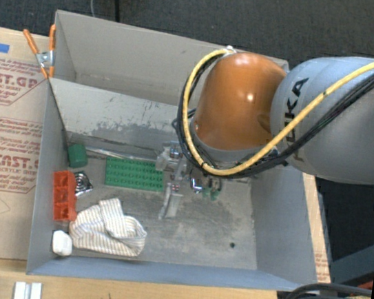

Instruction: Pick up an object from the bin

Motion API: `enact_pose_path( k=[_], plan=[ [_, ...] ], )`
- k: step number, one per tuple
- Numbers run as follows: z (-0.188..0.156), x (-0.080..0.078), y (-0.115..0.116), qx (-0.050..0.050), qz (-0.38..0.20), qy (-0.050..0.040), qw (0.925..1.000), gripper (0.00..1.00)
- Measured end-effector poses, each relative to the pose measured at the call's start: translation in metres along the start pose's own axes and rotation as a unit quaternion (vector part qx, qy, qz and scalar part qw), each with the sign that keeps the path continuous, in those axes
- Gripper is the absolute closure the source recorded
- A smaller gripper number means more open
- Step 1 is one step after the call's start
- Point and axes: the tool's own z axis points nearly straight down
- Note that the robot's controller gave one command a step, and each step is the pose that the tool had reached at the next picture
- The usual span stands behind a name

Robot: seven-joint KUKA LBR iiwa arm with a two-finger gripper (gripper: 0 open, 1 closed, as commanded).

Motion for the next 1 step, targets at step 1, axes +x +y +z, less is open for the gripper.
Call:
enact_pose_path(
  k=[1],
  plan=[
    [-0.0120, -0.0046, -0.0001, 0.000, -0.037, 0.0000, 0.9993, 0.00]
  ],
)
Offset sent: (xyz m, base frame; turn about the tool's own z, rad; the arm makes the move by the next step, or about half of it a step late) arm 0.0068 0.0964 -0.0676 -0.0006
